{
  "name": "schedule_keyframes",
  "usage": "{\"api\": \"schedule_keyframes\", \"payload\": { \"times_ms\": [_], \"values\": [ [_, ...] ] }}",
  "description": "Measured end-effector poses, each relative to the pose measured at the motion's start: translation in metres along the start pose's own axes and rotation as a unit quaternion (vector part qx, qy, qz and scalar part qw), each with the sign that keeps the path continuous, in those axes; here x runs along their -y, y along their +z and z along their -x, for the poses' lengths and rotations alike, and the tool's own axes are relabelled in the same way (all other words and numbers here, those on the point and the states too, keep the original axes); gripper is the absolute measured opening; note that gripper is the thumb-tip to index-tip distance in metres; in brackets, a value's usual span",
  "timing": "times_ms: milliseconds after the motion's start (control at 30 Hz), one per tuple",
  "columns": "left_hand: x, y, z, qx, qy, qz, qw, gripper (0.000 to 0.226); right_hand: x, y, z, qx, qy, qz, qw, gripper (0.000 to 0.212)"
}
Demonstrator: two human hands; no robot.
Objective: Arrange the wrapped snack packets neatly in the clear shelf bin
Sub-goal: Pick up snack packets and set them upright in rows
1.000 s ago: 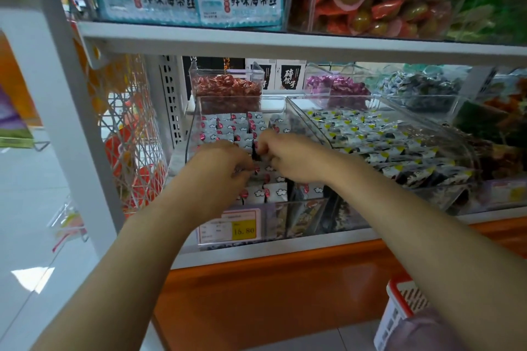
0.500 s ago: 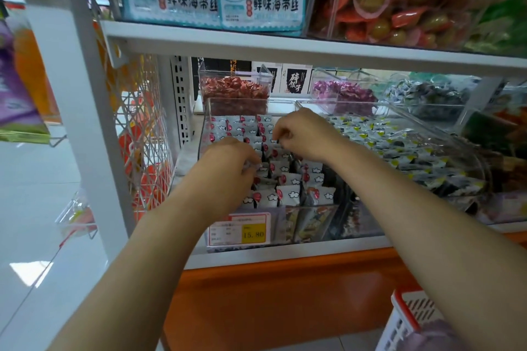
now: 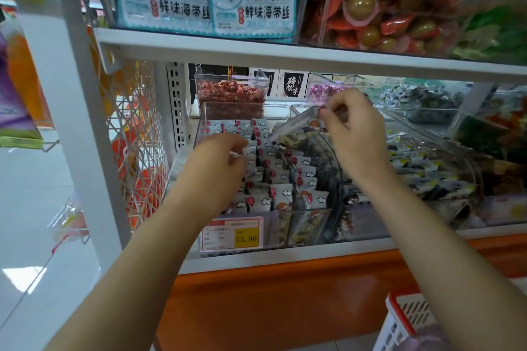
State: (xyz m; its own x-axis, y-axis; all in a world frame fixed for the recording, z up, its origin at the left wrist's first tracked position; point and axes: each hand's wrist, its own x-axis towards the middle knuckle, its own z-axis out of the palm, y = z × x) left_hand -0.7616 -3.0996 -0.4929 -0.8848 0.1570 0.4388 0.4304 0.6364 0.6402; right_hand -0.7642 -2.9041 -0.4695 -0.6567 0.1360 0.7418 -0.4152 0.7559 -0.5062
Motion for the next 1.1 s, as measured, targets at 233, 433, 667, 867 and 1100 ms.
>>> {"api": "schedule_keyframes", "payload": {
  "times_ms": [233,433,667,867,1100],
  "values": [
    [-0.01,0.01,0.006,0.065,-0.111,0.229,0.965,0.02,0.003,-0.015,0.042,-0.014,0.153,-0.232,0.961,0.016],
    [-0.012,0.011,0.008,0.074,-0.171,0.345,0.92,0.021,0.0,-0.015,0.049,-0.006,0.256,-0.411,0.875,0.012],
    [-0.014,0.007,0.007,0.043,-0.226,0.548,0.804,0.02,0.001,-0.017,0.051,0.047,0.318,-0.563,0.761,0.014],
    [-0.013,0.005,0.009,0.032,-0.242,0.529,0.813,0.031,0.001,-0.016,0.052,0.05,0.342,-0.577,0.74,0.007],
    [-0.01,0.007,0.008,0.074,-0.223,0.544,0.806,0.01,-0.002,-0.016,0.052,0.017,0.36,-0.589,0.723,0.01]
  ]
}}
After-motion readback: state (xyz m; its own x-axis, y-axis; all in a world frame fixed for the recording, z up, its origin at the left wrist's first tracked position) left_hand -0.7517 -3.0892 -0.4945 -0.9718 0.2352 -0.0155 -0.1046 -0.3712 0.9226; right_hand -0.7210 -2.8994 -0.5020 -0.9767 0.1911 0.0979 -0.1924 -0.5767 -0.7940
